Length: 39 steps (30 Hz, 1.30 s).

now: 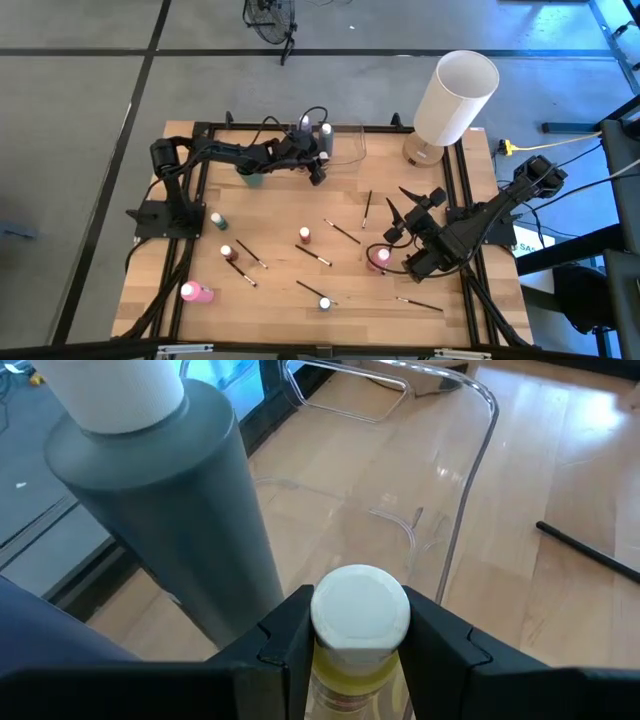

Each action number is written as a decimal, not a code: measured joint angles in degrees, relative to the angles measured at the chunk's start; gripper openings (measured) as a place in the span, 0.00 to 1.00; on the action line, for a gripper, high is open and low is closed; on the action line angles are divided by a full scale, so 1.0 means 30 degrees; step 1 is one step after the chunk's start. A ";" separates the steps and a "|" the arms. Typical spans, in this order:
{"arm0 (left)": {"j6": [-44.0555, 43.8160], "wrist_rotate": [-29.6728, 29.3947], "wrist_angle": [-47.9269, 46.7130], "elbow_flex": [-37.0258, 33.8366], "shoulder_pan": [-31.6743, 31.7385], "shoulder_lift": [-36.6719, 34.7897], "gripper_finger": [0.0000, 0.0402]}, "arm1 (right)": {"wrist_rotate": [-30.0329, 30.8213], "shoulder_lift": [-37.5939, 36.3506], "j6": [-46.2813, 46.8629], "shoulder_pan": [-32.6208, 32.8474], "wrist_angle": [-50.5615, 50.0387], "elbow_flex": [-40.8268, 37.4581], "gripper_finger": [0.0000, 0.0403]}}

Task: Pick & Place Paint Supplies
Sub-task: Put the yellow paint bottle into the transparent bin

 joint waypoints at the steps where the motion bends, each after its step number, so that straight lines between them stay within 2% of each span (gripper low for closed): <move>1: 0.0000 0.0000 -0.0050 0.0000 0.0008 0.0000 0.28 | 0.0000 -0.0002 0.0000 0.0005 0.0012 0.0000 0.51; 26: 0.0472 0.0034 -0.0290 0.0000 0.0080 -0.0007 0.28 | 0.0007 -0.0002 -0.0007 0.0001 0.0118 0.0000 0.51; 39: 0.0384 0.1086 -0.0702 0.0007 0.0118 -0.0044 0.28 | 0.0007 0.0000 -0.0073 0.0005 0.0117 0.0000 0.51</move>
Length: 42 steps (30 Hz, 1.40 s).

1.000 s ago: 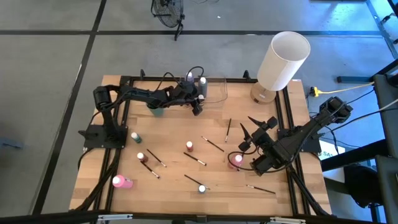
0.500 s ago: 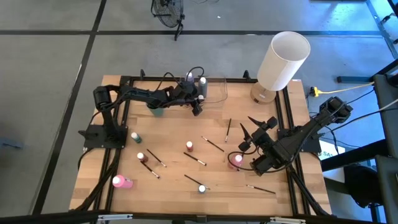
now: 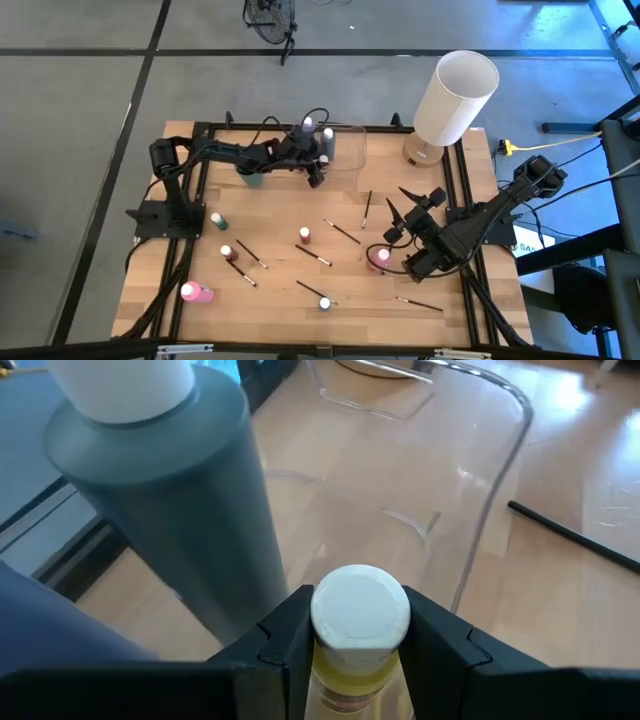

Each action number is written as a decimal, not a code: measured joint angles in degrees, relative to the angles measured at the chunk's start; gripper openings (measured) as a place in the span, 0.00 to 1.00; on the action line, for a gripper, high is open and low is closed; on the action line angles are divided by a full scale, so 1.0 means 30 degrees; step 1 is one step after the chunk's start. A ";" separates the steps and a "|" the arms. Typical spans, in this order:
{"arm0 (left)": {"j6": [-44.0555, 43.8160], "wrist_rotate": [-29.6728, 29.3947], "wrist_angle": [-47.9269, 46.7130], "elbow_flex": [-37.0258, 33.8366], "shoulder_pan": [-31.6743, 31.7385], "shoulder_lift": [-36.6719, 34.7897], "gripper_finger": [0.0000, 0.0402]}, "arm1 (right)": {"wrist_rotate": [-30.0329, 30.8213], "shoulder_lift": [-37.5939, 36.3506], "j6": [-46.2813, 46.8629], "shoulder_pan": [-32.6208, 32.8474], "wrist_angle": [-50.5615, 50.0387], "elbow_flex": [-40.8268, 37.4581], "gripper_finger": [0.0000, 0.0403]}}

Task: Pick & Place Paint Supplies
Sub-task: Put the yellow paint bottle into the transparent bin

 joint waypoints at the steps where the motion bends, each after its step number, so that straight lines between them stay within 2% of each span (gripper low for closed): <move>1: -0.0027 -0.0007 0.0004 0.0000 0.0013 0.0000 0.28 | 0.0000 0.0004 0.0000 0.0002 0.0000 0.0000 0.51; 42: -0.0231 -0.0087 0.0070 -0.0007 0.0006 0.0036 0.32 | 0.0007 0.0003 0.0000 -0.0003 -0.0007 0.0000 0.51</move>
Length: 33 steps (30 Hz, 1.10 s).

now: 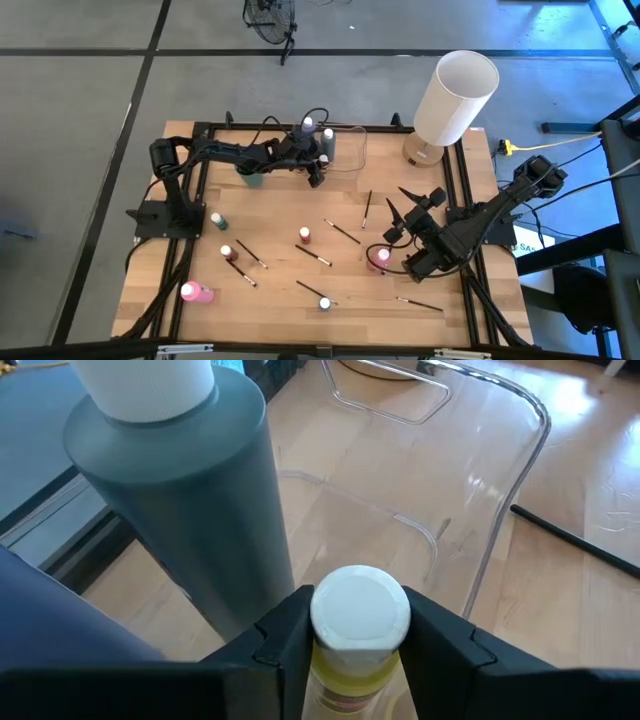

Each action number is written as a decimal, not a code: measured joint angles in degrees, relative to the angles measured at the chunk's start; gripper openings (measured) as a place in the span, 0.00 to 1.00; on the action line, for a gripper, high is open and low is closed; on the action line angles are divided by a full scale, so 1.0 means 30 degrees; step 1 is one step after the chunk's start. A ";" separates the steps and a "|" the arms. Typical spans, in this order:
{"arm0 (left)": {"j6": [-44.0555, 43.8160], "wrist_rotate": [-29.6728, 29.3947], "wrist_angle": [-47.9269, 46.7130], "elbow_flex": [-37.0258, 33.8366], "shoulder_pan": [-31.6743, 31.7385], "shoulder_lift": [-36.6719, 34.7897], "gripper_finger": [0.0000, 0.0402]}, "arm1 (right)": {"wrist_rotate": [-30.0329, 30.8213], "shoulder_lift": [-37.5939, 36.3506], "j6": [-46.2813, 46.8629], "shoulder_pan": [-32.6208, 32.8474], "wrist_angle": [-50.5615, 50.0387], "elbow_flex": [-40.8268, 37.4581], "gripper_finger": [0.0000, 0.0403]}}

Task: Pick & Place Paint Supplies
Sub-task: Put the yellow paint bottle into the transparent bin

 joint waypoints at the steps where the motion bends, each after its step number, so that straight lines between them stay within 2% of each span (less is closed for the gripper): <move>1: 0.0000 0.0007 0.0000 0.0000 0.0000 0.0000 0.32 | -0.0002 -0.0003 0.0000 0.0001 0.0000 0.0000 0.51; 13: 0.0955 0.0045 -0.0029 -0.0015 -0.0096 0.0015 0.32 | -0.0007 0.0001 0.0000 -0.0001 -0.0007 0.0000 0.51; 33: 0.0743 0.0015 -0.0059 -0.0044 -0.0364 0.0029 0.32 | -0.0022 -0.0002 -0.0004 0.0002 -0.0073 0.0000 0.51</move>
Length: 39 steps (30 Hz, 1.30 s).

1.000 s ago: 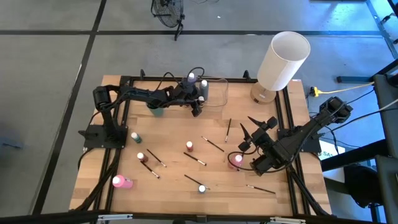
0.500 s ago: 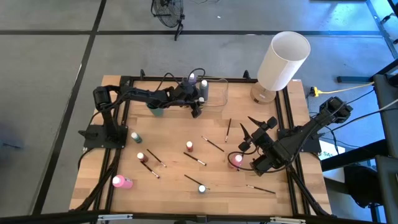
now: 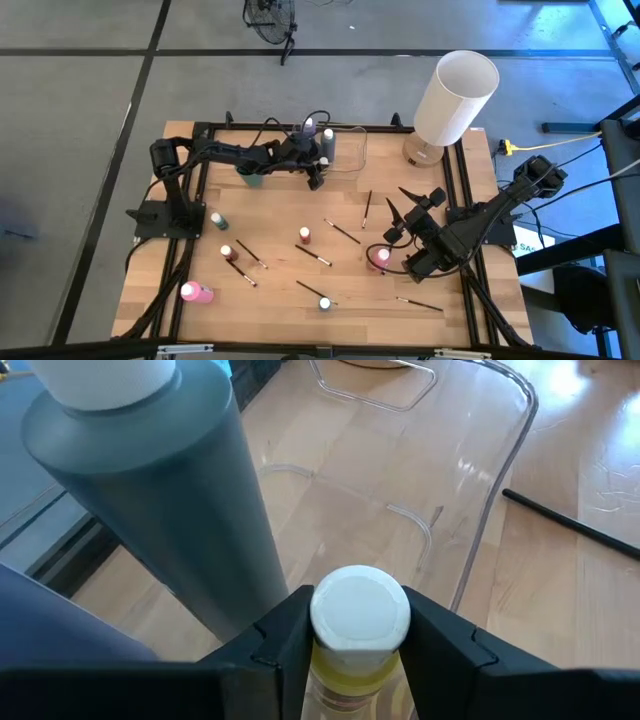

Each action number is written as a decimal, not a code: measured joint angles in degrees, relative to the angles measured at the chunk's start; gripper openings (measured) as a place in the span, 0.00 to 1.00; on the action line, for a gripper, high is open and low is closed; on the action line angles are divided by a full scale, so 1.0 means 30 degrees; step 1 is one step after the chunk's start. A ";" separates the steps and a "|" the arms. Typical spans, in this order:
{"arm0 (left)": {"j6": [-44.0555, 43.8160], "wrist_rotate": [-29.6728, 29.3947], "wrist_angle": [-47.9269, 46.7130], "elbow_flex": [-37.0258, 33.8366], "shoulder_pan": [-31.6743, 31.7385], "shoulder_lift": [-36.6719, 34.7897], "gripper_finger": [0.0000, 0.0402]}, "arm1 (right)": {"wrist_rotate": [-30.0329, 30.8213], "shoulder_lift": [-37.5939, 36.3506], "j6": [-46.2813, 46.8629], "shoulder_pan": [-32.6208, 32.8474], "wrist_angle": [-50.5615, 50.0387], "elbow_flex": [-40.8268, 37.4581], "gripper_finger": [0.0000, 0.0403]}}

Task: Pick & Place Paint Supplies
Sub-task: Put the yellow paint bottle into the transparent bin, then put the silver paint brush into the green cup

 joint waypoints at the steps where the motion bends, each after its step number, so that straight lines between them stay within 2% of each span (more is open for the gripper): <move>1: 0.0013 0.0007 0.0000 0.0000 0.0000 0.0000 0.32 | -0.0002 -0.0003 0.0004 -0.0003 0.0000 0.0000 0.51; 7: -0.0262 0.0000 0.0000 0.0000 0.0000 0.0000 0.33 | -0.0015 0.0003 -0.0003 0.0004 -0.0004 0.0000 0.51; 18: -0.0262 0.0001 0.0030 0.0007 -0.0007 0.0000 0.47 | -0.0073 0.0003 0.0004 0.0004 -0.0058 0.0000 0.51; 39: 0.0096 0.0488 0.1165 0.0029 -0.0075 -0.0199 0.47 | -0.0073 -0.0002 0.0002 -0.0001 -0.0058 0.0000 0.51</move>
